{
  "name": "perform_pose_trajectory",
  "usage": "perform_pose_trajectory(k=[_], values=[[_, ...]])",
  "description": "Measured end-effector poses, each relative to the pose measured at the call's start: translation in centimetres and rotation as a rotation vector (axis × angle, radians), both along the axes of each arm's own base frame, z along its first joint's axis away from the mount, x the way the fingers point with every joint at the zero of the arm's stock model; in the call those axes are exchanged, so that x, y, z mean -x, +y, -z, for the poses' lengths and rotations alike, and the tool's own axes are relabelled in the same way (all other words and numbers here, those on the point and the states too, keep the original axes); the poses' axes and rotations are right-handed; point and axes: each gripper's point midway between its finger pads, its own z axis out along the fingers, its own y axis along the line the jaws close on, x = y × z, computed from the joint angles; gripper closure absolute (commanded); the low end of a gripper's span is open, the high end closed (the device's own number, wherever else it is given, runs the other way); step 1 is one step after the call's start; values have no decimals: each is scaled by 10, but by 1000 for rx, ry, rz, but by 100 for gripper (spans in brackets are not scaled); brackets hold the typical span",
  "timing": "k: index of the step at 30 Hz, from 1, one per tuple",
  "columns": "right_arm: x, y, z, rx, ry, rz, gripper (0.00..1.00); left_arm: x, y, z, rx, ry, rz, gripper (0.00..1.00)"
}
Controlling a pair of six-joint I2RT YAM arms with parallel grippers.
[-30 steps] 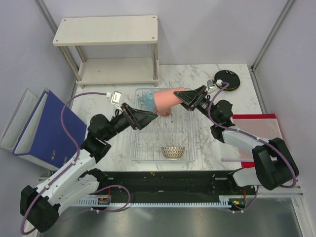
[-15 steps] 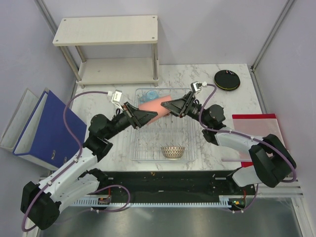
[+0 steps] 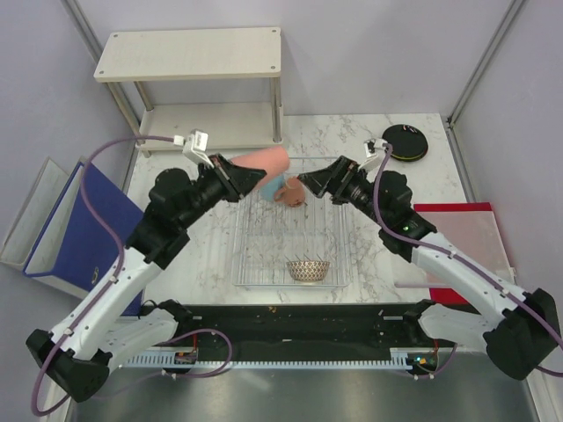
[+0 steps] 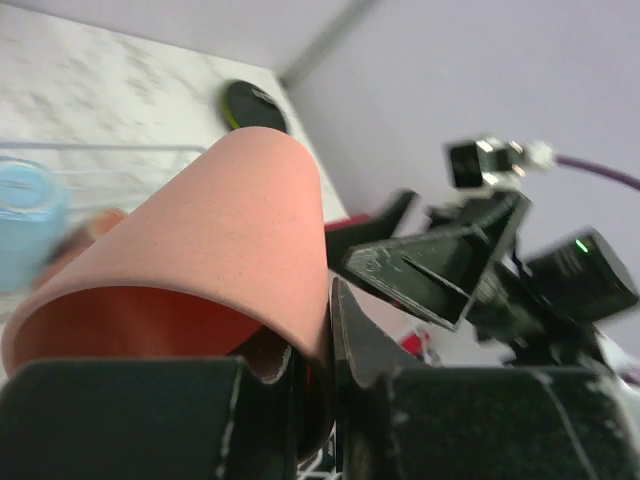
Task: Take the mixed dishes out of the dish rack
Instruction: Place the cup at the center of the board.
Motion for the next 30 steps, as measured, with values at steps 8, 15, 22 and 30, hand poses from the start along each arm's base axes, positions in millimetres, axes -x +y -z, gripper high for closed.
perform_pose_trajectory(k=[8, 15, 22, 30], values=[[-25, -83, 30, 372, 81, 404, 2, -93, 71, -33, -302, 143, -520, 98], [-12, -112, 74, 546, 164, 460, 2, -171, 121, 39, -579, 448, -671, 98], [-2, -120, 84, 592, 172, 449, 2, -205, 166, 149, -690, 802, -631, 98], [5, -126, 92, 625, 172, 439, 2, -213, 180, 207, -729, 975, -566, 98]])
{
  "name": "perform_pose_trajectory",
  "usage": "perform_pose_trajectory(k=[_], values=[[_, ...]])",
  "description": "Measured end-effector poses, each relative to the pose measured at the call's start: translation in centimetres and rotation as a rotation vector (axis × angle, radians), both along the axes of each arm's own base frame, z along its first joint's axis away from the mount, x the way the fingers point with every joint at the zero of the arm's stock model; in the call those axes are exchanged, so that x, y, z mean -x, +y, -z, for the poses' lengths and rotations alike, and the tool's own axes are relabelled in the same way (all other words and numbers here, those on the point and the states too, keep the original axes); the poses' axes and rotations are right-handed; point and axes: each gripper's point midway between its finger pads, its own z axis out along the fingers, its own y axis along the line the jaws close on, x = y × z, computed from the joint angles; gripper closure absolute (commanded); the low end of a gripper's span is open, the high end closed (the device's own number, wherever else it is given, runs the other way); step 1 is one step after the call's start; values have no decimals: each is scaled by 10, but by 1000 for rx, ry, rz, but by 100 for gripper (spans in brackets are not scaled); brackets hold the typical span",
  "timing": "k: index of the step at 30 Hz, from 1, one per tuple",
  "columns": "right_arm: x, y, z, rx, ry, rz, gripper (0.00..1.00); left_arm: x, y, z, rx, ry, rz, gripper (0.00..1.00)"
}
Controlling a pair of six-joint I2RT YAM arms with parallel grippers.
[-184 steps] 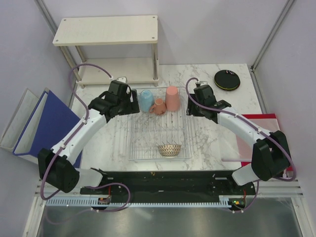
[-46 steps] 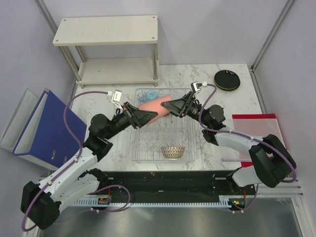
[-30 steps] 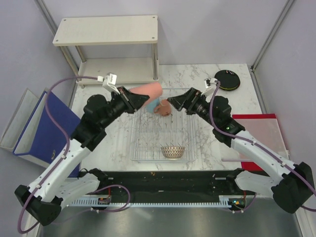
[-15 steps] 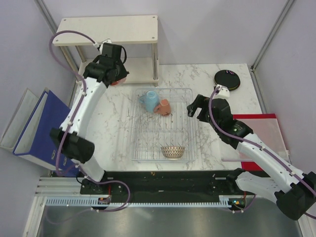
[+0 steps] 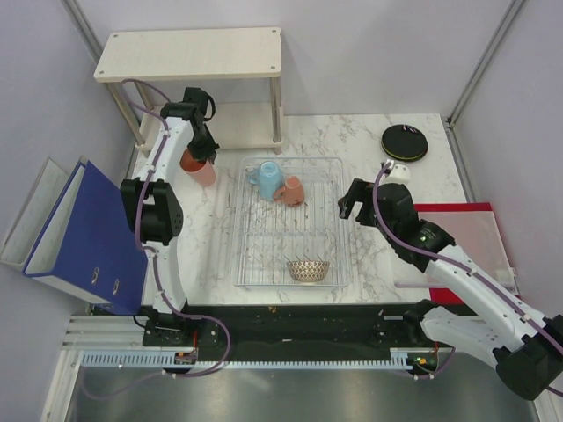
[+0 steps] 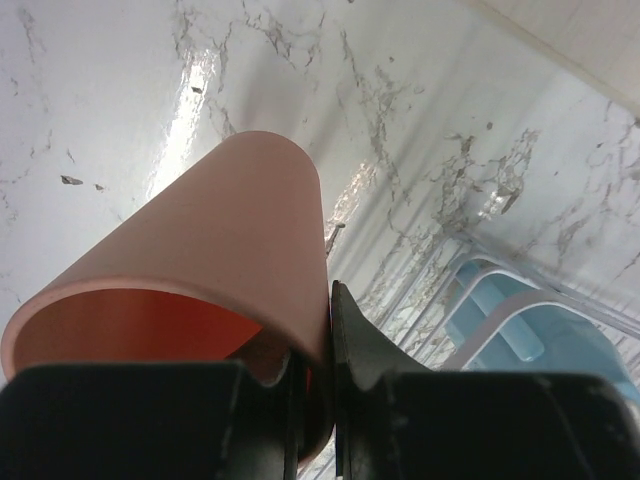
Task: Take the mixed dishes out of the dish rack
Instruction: Place the cup at the center of the board.
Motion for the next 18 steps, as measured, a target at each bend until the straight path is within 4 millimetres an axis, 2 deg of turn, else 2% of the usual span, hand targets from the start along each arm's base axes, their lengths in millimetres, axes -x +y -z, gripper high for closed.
perform_pose_trajectory(k=[13, 18], values=[[-4, 5, 28, 54, 79, -18, 2, -1, 4, 53, -24, 126, 39, 96], [-5, 7, 33, 60, 91, -22, 2, -1, 6, 54, -28, 129, 47, 81]])
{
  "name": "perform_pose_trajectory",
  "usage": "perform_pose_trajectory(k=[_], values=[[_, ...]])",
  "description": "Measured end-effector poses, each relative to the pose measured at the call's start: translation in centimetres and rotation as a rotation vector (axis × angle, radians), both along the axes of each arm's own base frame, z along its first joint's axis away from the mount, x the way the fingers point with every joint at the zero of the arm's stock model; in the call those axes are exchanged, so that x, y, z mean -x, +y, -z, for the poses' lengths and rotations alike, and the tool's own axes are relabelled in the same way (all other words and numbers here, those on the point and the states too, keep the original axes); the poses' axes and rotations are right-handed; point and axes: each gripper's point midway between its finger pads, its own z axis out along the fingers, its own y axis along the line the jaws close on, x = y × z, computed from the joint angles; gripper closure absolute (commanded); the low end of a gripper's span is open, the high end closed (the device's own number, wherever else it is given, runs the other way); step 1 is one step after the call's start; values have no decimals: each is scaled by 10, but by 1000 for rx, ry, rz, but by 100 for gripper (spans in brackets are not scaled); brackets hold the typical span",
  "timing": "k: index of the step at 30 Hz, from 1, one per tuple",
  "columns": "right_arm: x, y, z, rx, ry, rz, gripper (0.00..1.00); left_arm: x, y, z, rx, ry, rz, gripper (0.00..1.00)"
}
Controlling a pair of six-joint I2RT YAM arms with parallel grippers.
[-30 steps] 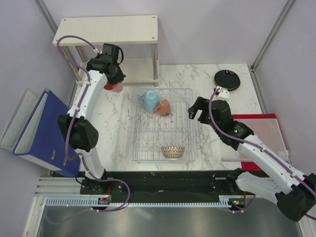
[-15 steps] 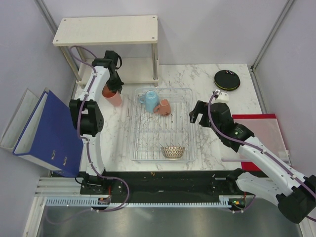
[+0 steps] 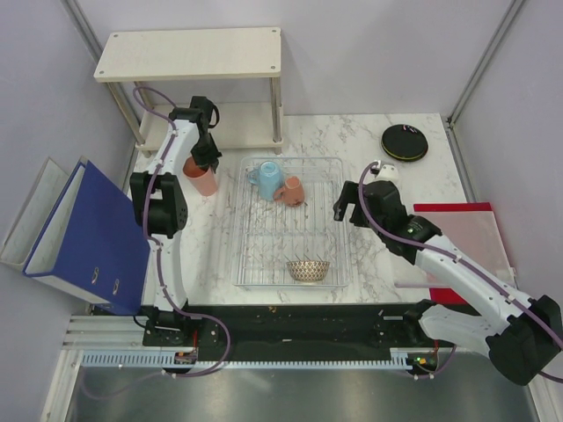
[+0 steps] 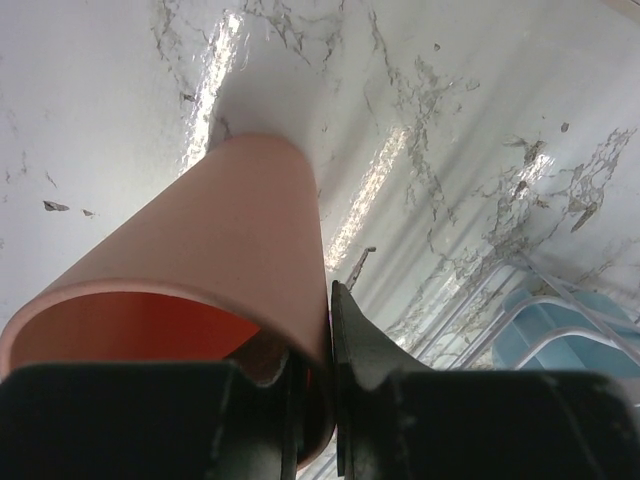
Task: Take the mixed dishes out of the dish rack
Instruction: Place the cup at the center of the board.
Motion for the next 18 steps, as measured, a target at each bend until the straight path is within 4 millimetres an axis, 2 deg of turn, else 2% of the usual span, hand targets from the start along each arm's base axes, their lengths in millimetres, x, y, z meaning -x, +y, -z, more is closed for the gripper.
perform_pose_trajectory(k=[3, 6, 7, 8, 9, 10, 12, 13, 18], values=[[0, 1, 1, -1, 5, -5, 2, 0, 0, 0, -1, -2, 4, 72], [0, 3, 2, -4, 8, -11, 2, -1, 0, -4, 0, -12, 8, 58], [0, 3, 2, -5, 7, -12, 2, -1, 0, -8, 2, -21, 7, 50], [-1, 4, 2, -6, 7, -13, 2, -1, 0, -14, 4, -34, 7, 47], [-1, 4, 3, -6, 8, -13, 2, 0, -1, -22, 11, -52, 7, 43], [-1, 4, 3, -6, 10, -14, 2, 0, -2, -31, 19, -71, 6, 30], [-1, 5, 5, -4, 14, -15, 2, 0, -4, -58, 35, -134, 3, 17], [-1, 5, 6, -3, 17, -16, 2, 1, -5, -69, 43, -160, 2, 14], [-2, 6, 6, -4, 17, -19, 2, 9, -6, -144, 78, -347, -11, 11]])
